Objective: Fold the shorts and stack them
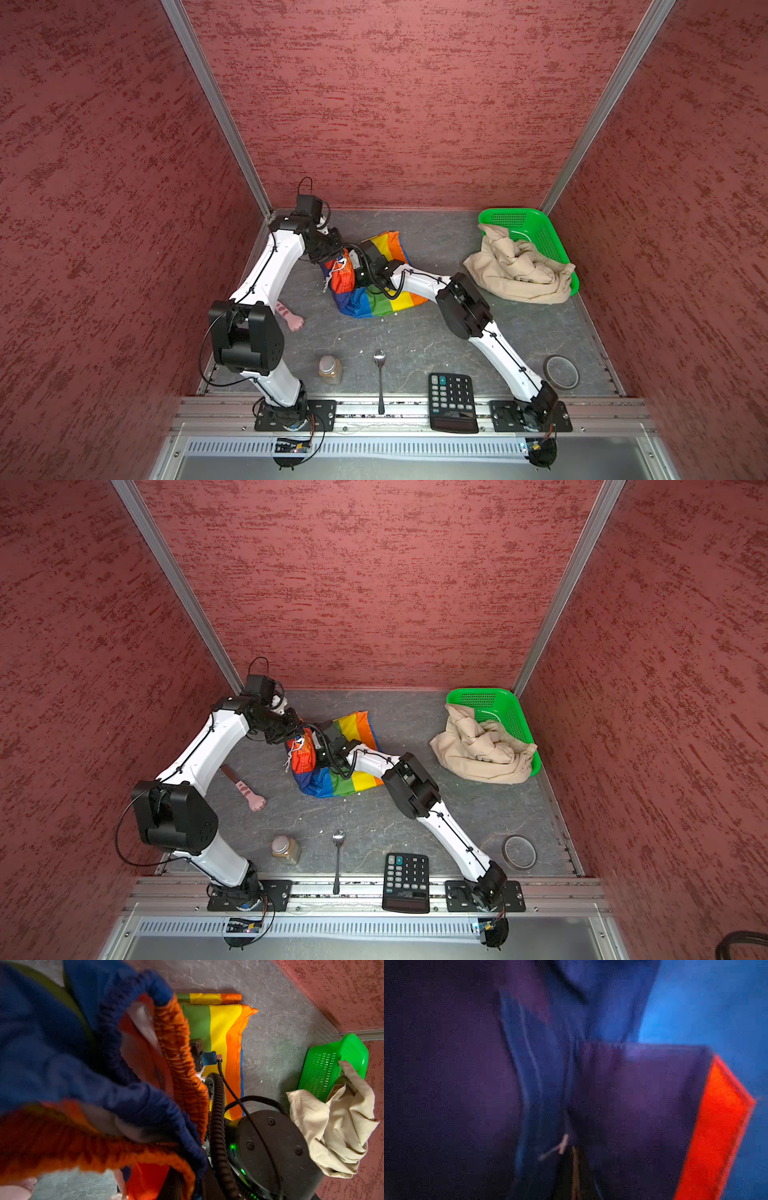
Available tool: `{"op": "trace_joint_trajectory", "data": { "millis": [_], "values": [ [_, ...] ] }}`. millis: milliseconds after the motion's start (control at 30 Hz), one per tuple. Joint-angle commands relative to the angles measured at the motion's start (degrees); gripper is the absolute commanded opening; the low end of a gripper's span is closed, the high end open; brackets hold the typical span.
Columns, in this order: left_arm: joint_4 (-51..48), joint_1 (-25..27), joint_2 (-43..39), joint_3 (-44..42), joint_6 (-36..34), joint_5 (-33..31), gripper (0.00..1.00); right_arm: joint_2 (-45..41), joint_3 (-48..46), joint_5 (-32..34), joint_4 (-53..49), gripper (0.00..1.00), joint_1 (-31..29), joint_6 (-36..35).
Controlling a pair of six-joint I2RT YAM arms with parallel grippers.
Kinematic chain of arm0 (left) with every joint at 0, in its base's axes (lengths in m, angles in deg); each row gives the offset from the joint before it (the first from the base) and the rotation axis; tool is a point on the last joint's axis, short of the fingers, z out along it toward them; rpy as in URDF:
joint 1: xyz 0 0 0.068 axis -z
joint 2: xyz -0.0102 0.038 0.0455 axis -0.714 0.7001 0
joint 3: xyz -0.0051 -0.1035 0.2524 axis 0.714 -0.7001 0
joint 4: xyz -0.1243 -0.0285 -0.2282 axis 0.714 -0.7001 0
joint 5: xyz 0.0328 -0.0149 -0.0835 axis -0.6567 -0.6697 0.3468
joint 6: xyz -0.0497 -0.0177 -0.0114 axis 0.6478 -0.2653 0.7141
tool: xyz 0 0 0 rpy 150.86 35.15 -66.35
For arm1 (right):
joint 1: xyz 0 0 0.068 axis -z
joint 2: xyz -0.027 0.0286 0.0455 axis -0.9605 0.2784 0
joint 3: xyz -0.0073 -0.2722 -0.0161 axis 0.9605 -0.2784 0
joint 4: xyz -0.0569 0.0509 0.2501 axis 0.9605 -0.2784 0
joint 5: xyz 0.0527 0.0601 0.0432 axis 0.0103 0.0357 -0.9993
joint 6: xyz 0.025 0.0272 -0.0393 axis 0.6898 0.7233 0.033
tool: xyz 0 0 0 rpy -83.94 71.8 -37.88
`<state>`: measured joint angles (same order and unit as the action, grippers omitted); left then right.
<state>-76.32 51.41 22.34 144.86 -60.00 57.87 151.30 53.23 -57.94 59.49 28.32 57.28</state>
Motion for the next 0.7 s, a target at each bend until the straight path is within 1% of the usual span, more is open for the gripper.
{"op": "trace_joint_trajectory", "data": {
  "millis": [0,67,133,167,233,300,367,433,667],
  "values": [
    [-2.08,0.59,1.93,1.17,-1.72,-0.82,0.15,-10.34,-10.65,-5.5,8.63,0.08,4.13,6.66],
    [-2.96,1.04,2.59,1.91,-2.07,-2.03,0.15,-18.93,-23.45,-5.91,15.96,0.1,6.85,8.92],
    [-3.79,1.65,3.01,3.04,-2.45,-3.36,0.15,-27.76,-36.13,-4.44,17.74,0.1,10.14,8.04],
    [-4.07,1.84,3.23,3.55,-2.54,-3.77,0.15,-30.9,-40.63,-3.1,16.39,0.1,11.39,6.36],
    [-4.85,2.22,3.79,4.96,-2.54,-4.48,0.15,-37.12,-48.27,0.93,10.04,0.08,14.36,1.9],
    [-6.1,2.56,4.65,6.56,-2.25,-5.45,0.15,-40.34,-54.29,2.81,6.83,0.06,16.81,-0.74],
    [-7.26,3.38,5.59,8.27,-2.19,-6.4,0.15,-41.89,-59.42,1.41,7.47,0.05,18.88,-1.28],
    [-8.78,4.74,6.75,10.18,-2.1,-7.8,0.15,-41.74,-62.33,0.07,8.03,0.04,19.99,-1.93],
    [-14.34,10.41,12.17,17.11,-0.81,-12.81,0.15,-37.41,-65.47,-0.55,13.72,0.02,20.43,-0.58]
  ]
}}
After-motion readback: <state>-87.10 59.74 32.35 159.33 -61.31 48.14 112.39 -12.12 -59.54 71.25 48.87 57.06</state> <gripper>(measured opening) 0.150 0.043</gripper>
